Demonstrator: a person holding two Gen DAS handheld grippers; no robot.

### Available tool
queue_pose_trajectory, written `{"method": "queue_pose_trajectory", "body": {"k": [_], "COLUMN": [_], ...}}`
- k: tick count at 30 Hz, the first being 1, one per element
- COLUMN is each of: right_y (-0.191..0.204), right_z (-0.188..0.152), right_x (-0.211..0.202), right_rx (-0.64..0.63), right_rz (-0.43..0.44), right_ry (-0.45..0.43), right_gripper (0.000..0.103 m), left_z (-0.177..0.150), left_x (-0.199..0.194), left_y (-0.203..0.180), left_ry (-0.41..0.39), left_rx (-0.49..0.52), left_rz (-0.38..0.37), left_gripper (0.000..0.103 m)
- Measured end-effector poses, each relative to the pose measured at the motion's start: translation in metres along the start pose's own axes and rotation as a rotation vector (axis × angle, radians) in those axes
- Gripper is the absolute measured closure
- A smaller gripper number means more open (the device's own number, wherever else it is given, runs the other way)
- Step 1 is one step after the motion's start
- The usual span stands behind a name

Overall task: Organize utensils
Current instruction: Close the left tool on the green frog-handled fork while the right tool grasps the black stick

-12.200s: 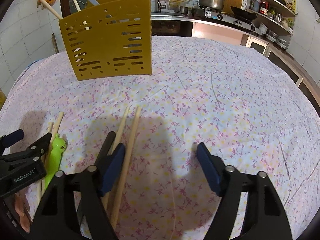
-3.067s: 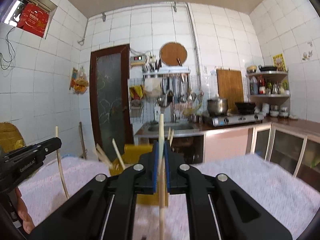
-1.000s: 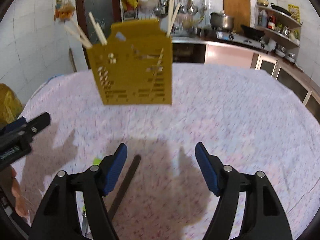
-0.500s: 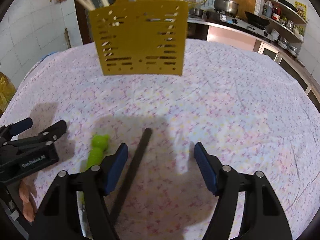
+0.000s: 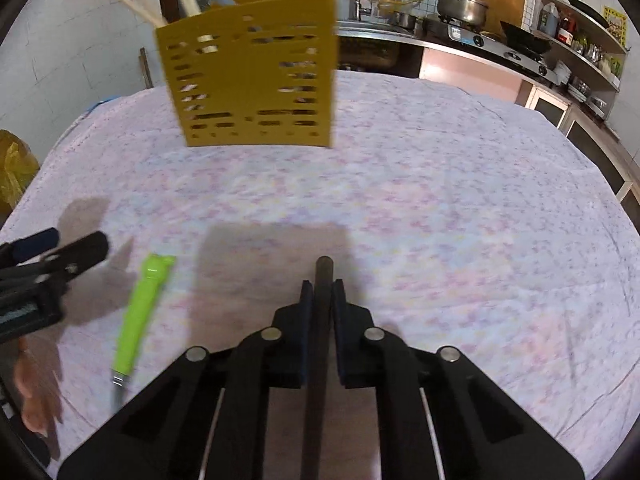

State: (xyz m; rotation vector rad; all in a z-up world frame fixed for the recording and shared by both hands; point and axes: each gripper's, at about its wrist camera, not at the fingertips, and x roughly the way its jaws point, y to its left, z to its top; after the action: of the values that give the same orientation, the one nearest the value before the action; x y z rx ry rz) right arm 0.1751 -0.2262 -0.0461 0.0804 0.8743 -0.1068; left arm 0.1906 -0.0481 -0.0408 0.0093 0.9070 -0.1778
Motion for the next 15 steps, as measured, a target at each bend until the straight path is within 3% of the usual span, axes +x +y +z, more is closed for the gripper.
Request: {"method": "queue_pose_trajectory", "body": {"k": [7,11,12,14,15], "right_y": [-0.037,-0.041,-0.041,-0.04,-0.041], "right_z": [0.01,0.003,0.002,0.001,0.001], "right_x": [0.01,0.007,0.006,0.005,0.005], "right_rx": [0.031,0.05,0.049,0.051,0.054], "right_rz": [0.017,0.039,0.033,0.02,0.024], "right_ry": [-0.002,-0.036,-0.04,-0.048,-0.05], "right_gripper": [0.093,0.09,0.087,0.058,0.056], "left_z": [-0.011,-0.016,-0.016,-0.017,-0.016], "left_x": [0.008,0.018,0.019,0.019,0.018], "left_y": [-0.049,-0.059,-0.057,-0.055,-0.055], "left_ry": [0.074,0.072,0.071,0.065,0.065], "left_rx": [0.079,0.12,0.113,0.094,0.091], "left_rz": [-0.004,0.047,0.044,0.038,0.036], "left_gripper": [0.005,0.005,0.006,0.007,0.009]}}
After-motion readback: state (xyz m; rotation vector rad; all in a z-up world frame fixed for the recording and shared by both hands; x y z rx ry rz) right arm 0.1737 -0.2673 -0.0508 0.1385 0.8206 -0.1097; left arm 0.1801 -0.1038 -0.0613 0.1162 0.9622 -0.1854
